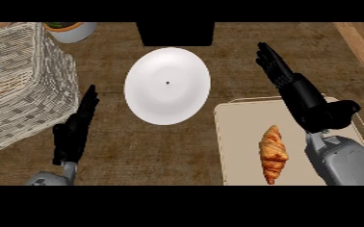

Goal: Pick the croissant from the tray and place it in the plate

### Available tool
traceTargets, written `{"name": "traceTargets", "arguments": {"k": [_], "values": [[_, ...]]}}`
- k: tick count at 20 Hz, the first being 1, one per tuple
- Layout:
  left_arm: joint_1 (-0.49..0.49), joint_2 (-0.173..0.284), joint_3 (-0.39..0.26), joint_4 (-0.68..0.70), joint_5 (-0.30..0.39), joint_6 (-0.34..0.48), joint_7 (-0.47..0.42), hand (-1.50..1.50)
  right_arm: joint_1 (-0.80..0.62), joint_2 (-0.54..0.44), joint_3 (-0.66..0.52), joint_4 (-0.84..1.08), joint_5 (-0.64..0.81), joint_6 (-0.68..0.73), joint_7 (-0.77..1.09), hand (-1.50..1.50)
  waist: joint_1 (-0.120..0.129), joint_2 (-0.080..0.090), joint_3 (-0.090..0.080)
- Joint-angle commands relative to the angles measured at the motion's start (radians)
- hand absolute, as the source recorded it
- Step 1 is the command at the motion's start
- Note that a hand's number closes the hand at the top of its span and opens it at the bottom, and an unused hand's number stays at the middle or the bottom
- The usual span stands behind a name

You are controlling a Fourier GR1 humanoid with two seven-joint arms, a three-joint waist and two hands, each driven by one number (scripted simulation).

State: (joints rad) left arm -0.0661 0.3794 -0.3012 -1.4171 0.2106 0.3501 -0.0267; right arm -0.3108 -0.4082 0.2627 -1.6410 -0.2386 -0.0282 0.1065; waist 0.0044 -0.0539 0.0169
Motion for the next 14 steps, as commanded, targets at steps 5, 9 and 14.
{"name": "traceTargets", "arguments": {"k": [5, 9, 14], "values": [[-0.116, 0.075, 0.039, -0.044, -0.038, -0.020, 0.023, 0.00, -0.052, 0.146, -0.031, 0.129, 0.301, -0.480, 0.174, -1.50, -0.003, 0.054, -0.020], [-0.117, 0.068, 0.017, -0.047, -0.037, -0.034, 0.034, 0.00, 0.004, -0.208, 0.184, 0.279, 0.631, -0.264, 0.243, 1.50, 0.006, 0.068, -0.046], [-0.188, 0.015, 0.007, 0.005, -0.035, -0.030, 0.078, 0.00, 0.084, 0.174, 0.265, 0.327, 0.860, -0.703, 0.456, -1.50, -0.020, 0.057, -0.020]]}}
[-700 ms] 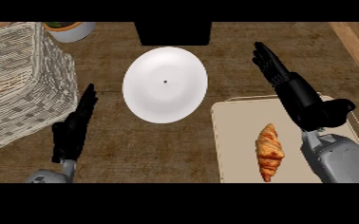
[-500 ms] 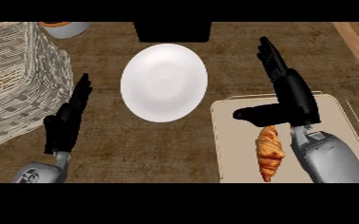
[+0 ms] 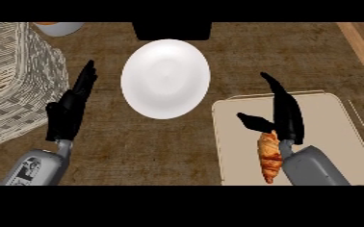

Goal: Pick the croissant from the tray and place it in the plate

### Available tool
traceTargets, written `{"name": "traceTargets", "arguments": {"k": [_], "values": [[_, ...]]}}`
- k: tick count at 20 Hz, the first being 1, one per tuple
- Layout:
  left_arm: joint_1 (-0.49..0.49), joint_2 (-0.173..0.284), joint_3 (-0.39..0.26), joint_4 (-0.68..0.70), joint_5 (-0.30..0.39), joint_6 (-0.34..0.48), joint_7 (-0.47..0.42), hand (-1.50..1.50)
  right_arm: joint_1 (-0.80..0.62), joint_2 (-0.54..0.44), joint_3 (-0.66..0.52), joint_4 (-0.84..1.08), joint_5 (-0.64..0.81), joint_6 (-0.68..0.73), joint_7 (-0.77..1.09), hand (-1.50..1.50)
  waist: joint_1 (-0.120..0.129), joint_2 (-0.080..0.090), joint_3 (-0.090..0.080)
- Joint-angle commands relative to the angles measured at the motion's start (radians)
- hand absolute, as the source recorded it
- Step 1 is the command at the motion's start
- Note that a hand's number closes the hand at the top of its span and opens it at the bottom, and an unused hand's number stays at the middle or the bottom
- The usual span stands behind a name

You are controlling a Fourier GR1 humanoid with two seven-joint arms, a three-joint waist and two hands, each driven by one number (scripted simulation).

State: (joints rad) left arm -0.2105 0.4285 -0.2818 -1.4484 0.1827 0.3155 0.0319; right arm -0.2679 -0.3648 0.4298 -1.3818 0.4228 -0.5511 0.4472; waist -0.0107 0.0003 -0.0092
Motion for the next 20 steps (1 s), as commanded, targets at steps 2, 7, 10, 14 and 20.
{"name": "traceTargets", "arguments": {"k": [2, 7, 10, 14, 20], "values": [[-0.014, 0.017, 0.000, -0.034, 0.007, -0.030, 0.048, 0.00, 0.057, 0.130, 0.157, 0.075, 0.362, -0.200, 0.218, -1.50, 0.009, -0.008, 0.007], [-0.028, -0.004, 0.030, 0.056, 0.002, -0.033, 0.001, 0.00, 0.042, 0.117, 0.200, -0.016, 0.695, -0.073, 0.482, -1.50, -0.012, -0.008, 0.005], [-0.050, -0.010, 0.038, 0.041, 0.015, -0.044, 0.043, 0.00, 0.023, 0.134, 0.215, -0.190, 0.845, 0.102, 0.628, -1.50, -0.015, -0.011, 0.005], [-0.055, -0.016, 0.036, 0.065, -0.013, -0.027, 0.029, 0.00, 0.009, 0.136, 0.202, -0.303, 0.794, 0.454, 0.752, -1.50, -0.025, -0.012, 0.004], [-0.062, -0.015, 0.046, 0.084, -0.004, -0.049, 0.017, 0.00, -0.027, 0.261, 0.151, -0.332, 0.722, 0.783, 0.911, -1.50, -0.016, -0.009, 0.003]]}}
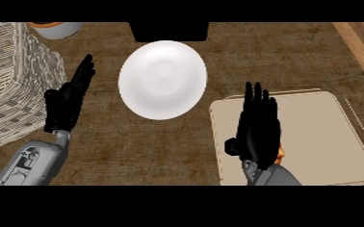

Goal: Pick the croissant from the tray and place it in the plate

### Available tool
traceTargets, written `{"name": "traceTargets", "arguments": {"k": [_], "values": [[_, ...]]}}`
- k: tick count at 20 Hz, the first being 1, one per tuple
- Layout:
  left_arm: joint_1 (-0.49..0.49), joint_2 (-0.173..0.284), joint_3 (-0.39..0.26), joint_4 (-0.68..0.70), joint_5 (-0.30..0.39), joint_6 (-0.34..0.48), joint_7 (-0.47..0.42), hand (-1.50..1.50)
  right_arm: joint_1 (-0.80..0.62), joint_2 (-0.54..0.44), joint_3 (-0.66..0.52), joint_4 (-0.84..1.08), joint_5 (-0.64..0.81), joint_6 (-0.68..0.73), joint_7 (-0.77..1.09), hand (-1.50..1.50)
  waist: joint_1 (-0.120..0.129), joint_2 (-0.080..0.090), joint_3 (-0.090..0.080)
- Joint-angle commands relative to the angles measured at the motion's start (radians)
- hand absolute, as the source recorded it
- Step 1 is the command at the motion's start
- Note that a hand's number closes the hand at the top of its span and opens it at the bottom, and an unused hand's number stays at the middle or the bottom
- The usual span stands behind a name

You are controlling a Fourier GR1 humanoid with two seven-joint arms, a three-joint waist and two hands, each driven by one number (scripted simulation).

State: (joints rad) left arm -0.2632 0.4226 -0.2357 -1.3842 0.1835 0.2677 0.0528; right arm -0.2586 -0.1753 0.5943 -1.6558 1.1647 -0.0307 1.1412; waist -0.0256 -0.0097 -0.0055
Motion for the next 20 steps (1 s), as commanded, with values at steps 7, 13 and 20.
{"name": "traceTargets", "arguments": {"k": [7, 13, 20], "values": [[0.001, -0.016, 0.001, 0.001, -0.008, -0.007, 0.007, 0.00, 0.006, 0.121, -0.114, -0.108, -0.029, 0.419, 0.269, -1.50, 0.007, 0.003, 0.003], [-0.047, -0.019, 0.014, 0.010, -0.018, -0.013, 0.029, 0.00, -0.023, 0.171, -0.199, -0.114, -0.028, 0.515, 0.251, -1.50, 0.013, 0.006, 0.004], [0.002, -0.010, 0.023, -0.026, -0.017, -0.038, -0.002, 0.00, 0.037, 0.169, -0.317, 0.010, -0.026, 0.531, 0.138, -1.50, 0.029, 0.009, 0.005]]}}
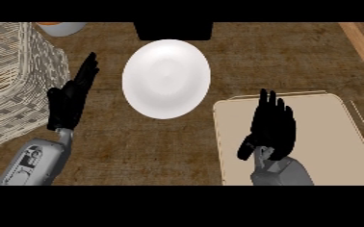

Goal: Pick the croissant from the tray and place it in the plate

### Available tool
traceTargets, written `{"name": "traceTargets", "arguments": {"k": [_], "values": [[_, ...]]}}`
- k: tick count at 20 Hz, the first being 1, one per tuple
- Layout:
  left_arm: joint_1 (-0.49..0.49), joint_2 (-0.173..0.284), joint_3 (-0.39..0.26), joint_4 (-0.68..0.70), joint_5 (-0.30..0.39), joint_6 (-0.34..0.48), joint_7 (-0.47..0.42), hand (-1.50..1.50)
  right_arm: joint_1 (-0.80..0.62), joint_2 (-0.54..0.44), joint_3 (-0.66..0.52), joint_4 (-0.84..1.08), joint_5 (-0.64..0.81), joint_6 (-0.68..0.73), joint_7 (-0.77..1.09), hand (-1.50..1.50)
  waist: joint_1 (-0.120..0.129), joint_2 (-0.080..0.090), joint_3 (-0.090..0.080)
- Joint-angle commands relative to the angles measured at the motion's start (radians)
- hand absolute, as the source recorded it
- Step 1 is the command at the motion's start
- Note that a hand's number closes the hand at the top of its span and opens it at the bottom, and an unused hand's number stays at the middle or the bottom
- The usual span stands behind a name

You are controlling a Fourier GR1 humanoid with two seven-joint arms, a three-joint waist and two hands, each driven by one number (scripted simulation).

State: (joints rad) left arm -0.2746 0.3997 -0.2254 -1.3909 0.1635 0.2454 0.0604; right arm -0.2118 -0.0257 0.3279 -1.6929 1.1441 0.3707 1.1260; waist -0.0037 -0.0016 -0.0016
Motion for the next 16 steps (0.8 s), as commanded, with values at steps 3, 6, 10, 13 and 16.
{"name": "traceTargets", "arguments": {"k": [3, 6, 10, 13, 16], "values": [[0.055, -0.030, -0.018, -0.006, -0.020, -0.004, -0.037, 0.00, 0.067, 0.010, -0.053, -0.001, 0.018, 0.155, 0.128, -1.50, 0.000, 0.000, 0.001], [-0.013, -0.046, -0.008, 0.005, -0.043, 0.020, 0.013, 0.00, 0.065, 0.025, -0.051, -0.001, 0.005, 0.142, 0.158, -1.50, -0.001, 0.001, 0.001], [-0.037, -0.011, 0.049, 0.050, -0.010, -0.050, -0.001, 0.00, 0.009, 0.025, -0.125, 0.050, -0.001, 0.179, 0.119, -1.50, 0.003, 0.003, 0.001], [0.010, -0.020, 0.041, -0.003, -0.026, -0.036, 0.006, 0.00, 0.134, 0.025, -0.119, -0.035, 0.030, 0.184, 0.082, -1.50, -0.001, 0.000, 0.001], [-0.020, -0.046, 0.039, -0.018, -0.039, -0.018, 0.059, 0.00, 0.161, 0.025, -0.100, 0.042, 0.056, 0.089, 0.060, -1.50, 0.002, 0.001, 0.002]]}}
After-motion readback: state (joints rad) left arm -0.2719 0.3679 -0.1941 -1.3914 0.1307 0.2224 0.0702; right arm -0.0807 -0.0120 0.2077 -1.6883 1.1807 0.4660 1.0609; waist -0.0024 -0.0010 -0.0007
